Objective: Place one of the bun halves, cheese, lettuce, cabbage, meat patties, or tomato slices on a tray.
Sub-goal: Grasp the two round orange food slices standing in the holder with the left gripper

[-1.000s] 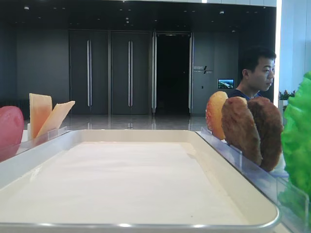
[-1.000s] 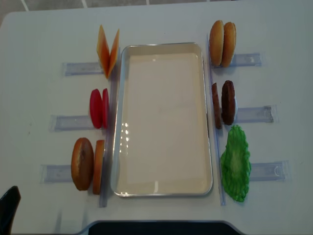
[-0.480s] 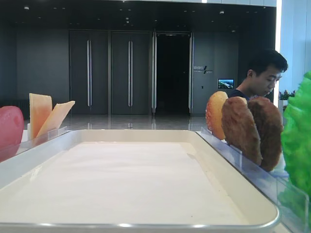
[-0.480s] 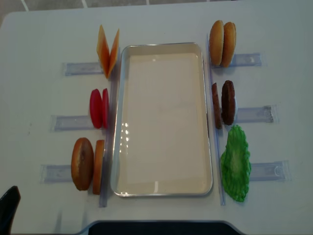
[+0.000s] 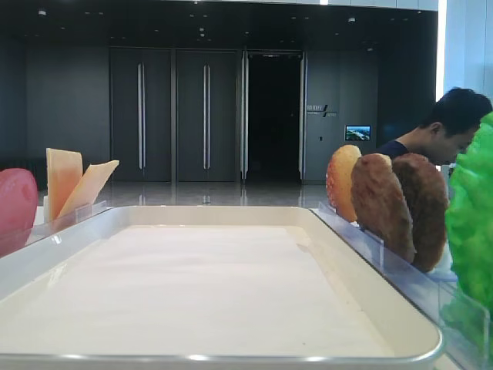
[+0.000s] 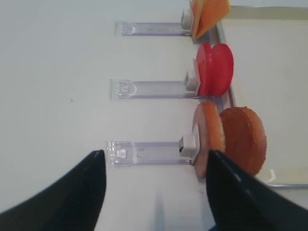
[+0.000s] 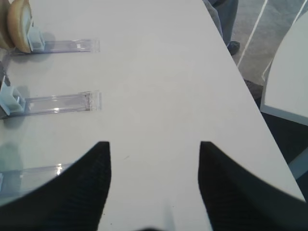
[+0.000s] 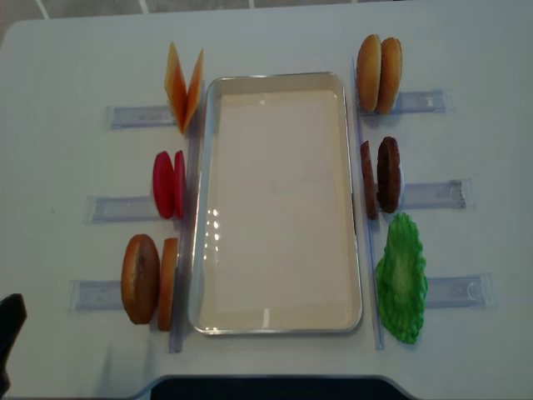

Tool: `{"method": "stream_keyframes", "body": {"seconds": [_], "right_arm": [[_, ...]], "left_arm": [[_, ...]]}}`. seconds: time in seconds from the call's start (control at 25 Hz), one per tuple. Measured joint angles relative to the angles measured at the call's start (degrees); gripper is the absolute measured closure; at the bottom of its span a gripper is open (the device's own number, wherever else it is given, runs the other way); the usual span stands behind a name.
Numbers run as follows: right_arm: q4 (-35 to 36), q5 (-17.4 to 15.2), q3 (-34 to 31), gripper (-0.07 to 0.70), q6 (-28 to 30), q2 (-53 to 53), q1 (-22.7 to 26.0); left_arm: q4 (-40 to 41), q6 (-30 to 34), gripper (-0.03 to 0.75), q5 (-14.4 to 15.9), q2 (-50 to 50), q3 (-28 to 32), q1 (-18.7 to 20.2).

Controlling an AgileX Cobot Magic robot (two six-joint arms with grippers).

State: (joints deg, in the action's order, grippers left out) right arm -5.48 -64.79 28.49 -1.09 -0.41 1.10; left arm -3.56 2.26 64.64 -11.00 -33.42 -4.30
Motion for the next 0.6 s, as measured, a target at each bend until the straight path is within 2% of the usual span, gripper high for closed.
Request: {"method": "stream_keyframes", "body": {"seconds": [0.32,0.52,0.6], "right_arm": [[0.0,0.0,0.0,0.216,0.0,0.0,0.0],[0.0,0.0,0.0,0.216,0.0,0.0,0.0],[0.0,0.0,0.0,0.216,0.0,0.0,0.0]], "left_arm": [[0.0,0.0,0.223,0.8,-19.0,-6.1,0.0],[0.0,0.0,0.228,1.0,-31.9,-12.1,0.0],[0.0,0.0,0.229,2.2,-36.5,-14.6,0.0]]}}
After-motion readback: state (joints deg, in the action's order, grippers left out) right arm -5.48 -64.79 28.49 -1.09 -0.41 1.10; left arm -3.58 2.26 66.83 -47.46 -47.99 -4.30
